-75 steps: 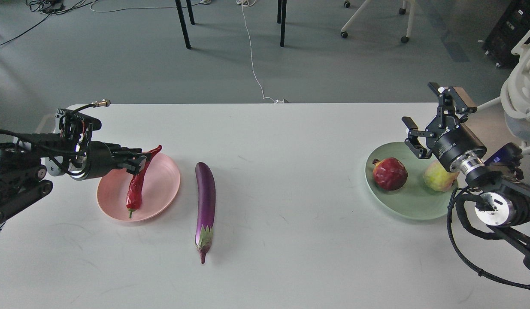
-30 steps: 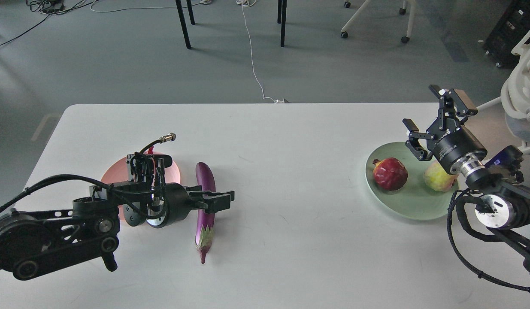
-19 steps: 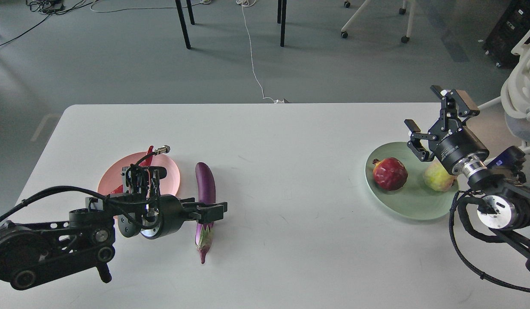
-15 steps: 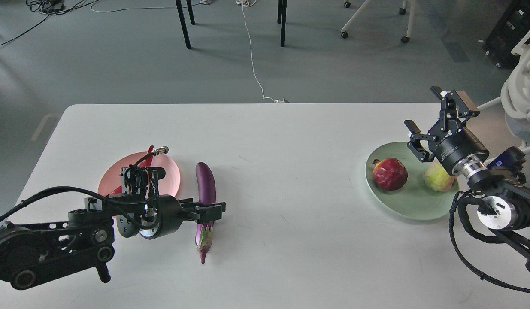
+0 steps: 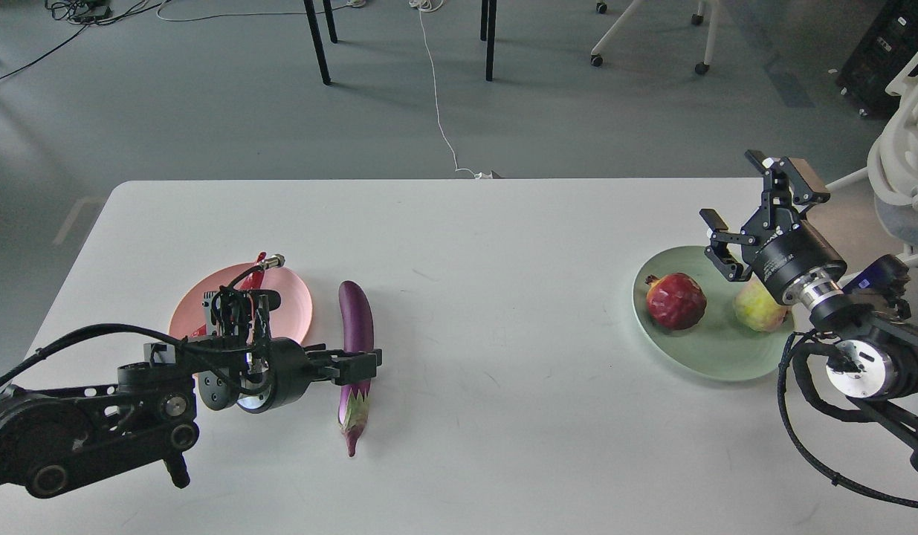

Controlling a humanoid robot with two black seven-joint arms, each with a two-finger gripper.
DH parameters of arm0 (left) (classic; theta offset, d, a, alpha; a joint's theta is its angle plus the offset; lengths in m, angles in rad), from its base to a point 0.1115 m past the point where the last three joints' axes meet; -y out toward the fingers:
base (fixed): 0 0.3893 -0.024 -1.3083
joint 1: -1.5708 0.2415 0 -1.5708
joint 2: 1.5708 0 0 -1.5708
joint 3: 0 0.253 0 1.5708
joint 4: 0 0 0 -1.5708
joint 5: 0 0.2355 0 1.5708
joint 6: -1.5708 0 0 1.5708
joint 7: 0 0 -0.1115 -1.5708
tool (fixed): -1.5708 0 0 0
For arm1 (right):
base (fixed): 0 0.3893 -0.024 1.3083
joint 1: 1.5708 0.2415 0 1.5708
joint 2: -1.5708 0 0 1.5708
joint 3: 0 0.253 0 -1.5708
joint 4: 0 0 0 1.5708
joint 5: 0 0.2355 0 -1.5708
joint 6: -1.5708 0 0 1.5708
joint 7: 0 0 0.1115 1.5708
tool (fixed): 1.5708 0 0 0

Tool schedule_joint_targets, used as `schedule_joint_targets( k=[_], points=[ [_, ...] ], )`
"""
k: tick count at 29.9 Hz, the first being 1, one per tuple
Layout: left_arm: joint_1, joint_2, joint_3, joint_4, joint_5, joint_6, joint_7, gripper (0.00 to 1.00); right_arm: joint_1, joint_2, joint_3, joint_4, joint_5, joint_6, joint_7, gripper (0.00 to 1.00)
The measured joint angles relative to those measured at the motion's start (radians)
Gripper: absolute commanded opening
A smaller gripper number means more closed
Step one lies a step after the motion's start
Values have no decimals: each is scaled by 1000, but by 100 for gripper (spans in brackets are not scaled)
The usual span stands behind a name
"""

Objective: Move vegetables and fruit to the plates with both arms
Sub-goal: 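Lower the left gripper onto the purple eggplant and grasp it, then lift the eggplant with the left gripper onto the pink plate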

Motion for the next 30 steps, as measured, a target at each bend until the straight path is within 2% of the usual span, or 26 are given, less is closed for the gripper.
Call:
schedule_joint_targets(
  k=[11, 17, 19, 20, 22, 23, 25, 27, 30],
  points=[
    [13, -15, 0, 1, -3, -1, 0, 99, -6, -2, 0, 1, 0, 0, 0, 98],
    [13, -27, 1, 1, -3, -5, 2, 94, -6, -2, 0, 1, 0, 0, 0, 98],
    [15, -29, 2, 1, -2, -7, 4, 78, -6, -3, 0, 1, 0, 0, 0, 98],
    [16, -29, 2, 1, -2, -7, 4, 64, -6, -3, 0, 1, 0, 0, 0, 98],
    [18, -29, 2, 1, -4, -7, 7, 28, -6, -4, 0, 1, 0, 0, 0, 98],
    [19, -29, 2, 1, -5, -9, 9, 18, -6, -5, 0, 1, 0, 0, 0, 98],
    [20, -29, 2, 1, -6, -11, 20, 17, -8, -6, 0, 1, 0, 0, 0, 98],
    [22, -27, 2, 1, -7, -11, 38, 8, -10, -6, 0, 1, 0, 0, 0, 98],
    [25, -24, 2, 0, -8, -11, 57, 7, -12, -6, 1, 2, 0, 0, 0, 98]
  ],
)
